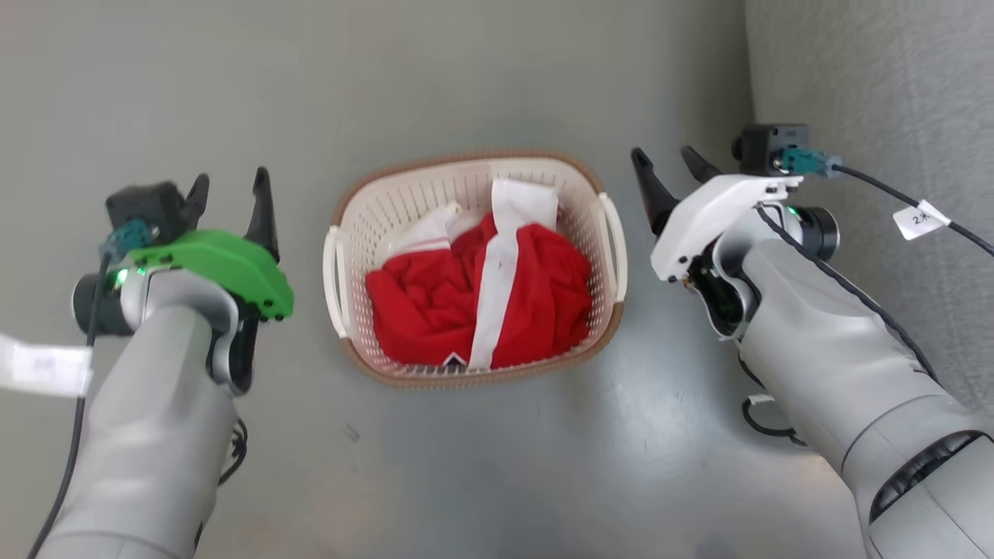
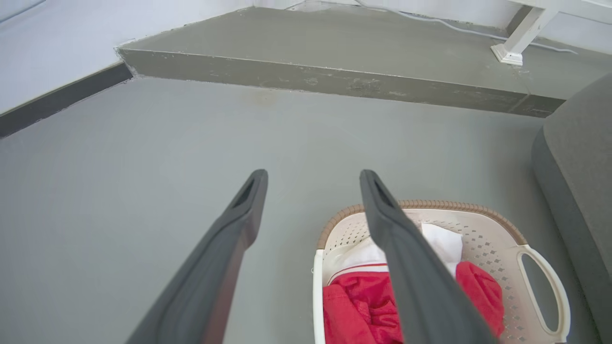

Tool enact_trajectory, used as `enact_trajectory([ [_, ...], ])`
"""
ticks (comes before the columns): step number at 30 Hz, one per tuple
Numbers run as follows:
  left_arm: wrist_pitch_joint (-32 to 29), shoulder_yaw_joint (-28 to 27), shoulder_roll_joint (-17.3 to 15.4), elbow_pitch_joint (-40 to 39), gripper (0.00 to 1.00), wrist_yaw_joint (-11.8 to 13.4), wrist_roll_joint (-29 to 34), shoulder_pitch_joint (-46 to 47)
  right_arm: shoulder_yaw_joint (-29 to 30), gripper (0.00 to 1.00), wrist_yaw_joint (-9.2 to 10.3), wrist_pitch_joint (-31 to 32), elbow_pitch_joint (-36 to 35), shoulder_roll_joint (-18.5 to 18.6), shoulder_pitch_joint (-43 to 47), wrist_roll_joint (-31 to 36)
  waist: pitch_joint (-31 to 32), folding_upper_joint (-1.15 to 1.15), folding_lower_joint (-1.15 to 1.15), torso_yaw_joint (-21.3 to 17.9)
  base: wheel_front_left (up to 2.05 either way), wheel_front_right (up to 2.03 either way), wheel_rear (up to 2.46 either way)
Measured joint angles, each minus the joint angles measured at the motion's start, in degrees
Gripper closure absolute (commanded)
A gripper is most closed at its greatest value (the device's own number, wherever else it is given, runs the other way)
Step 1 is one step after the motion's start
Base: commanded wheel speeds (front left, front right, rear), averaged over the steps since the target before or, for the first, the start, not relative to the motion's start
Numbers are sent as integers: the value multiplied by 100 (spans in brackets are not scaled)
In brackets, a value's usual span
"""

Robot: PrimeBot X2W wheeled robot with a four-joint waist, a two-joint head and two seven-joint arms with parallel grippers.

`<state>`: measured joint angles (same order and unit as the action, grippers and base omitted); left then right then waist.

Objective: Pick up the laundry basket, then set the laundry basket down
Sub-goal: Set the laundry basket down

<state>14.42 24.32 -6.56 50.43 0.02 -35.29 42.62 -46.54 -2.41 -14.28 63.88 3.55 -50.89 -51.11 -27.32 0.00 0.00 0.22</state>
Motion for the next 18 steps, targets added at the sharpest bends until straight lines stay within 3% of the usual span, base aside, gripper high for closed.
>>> enact_trajectory([
  [18,0,-832,-37,-1459,0,153,535,-1858,634,0,204,-5,-1234,41,1265,744,1320,0,0,-80,0,0,0],
])
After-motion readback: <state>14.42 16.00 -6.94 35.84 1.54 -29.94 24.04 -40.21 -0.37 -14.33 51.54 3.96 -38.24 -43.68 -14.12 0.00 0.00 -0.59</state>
